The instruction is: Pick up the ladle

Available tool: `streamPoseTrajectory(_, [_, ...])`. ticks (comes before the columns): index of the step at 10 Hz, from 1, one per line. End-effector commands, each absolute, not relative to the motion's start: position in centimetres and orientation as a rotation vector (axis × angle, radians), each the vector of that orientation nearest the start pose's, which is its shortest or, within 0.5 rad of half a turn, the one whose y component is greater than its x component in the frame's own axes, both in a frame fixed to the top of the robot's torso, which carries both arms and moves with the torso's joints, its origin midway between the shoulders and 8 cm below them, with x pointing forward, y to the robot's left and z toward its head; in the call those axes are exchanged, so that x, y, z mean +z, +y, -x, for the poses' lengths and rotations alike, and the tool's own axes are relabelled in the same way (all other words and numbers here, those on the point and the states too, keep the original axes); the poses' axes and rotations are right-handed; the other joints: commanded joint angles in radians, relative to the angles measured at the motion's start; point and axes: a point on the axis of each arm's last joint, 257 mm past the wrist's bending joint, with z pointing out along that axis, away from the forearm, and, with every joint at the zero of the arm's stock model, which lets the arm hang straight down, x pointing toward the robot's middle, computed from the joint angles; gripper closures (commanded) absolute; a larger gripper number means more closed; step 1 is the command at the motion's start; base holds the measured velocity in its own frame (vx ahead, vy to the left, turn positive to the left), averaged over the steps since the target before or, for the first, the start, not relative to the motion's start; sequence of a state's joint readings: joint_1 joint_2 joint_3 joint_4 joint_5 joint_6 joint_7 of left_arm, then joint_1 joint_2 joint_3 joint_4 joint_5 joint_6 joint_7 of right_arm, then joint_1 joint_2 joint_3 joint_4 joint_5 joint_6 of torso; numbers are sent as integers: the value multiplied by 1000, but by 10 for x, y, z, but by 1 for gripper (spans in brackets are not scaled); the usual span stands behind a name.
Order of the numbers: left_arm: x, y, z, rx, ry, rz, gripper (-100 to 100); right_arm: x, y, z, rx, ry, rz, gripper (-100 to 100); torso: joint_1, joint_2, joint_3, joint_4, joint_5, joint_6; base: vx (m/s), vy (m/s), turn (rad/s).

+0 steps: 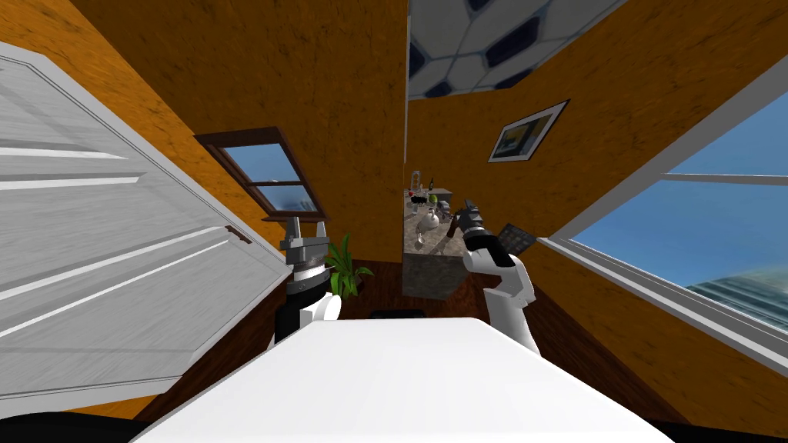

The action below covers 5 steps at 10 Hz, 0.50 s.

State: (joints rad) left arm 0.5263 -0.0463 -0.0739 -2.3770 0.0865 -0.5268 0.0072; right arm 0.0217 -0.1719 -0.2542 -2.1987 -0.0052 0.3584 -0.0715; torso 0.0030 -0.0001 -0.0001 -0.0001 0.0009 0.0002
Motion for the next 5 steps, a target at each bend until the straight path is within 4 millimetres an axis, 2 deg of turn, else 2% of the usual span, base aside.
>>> streamPoseTrajectory(1, [63, 272, -318, -1445, 443, 674, 0, 15, -377, -492, 1066, 883, -1057, -100, 0, 0, 0, 0, 0, 0, -1, 85, 23])
streamPoseTrajectory(3, [63, 272, -318, -1445, 443, 674, 0, 1, -381, -495, 1042, 915, -1108, -100, 2, -1, 0, 0, 0, 0, 6, 65, 2])
streamPoseTrajectory(4, [63, 272, -318, -1445, 443, 674, 0, 8, -396, -499, 1043, 875, -1143, -100, 0, 0, 0, 0, 0, 0, 14, 91, 25])
streamPoseTrajectory(5, [63, 272, -318, -1445, 443, 674, 0, 0, -398, -501, 1030, 891, -1171, -100, 2, -1, -1, 0, 0, 0, 12, 100, 8])
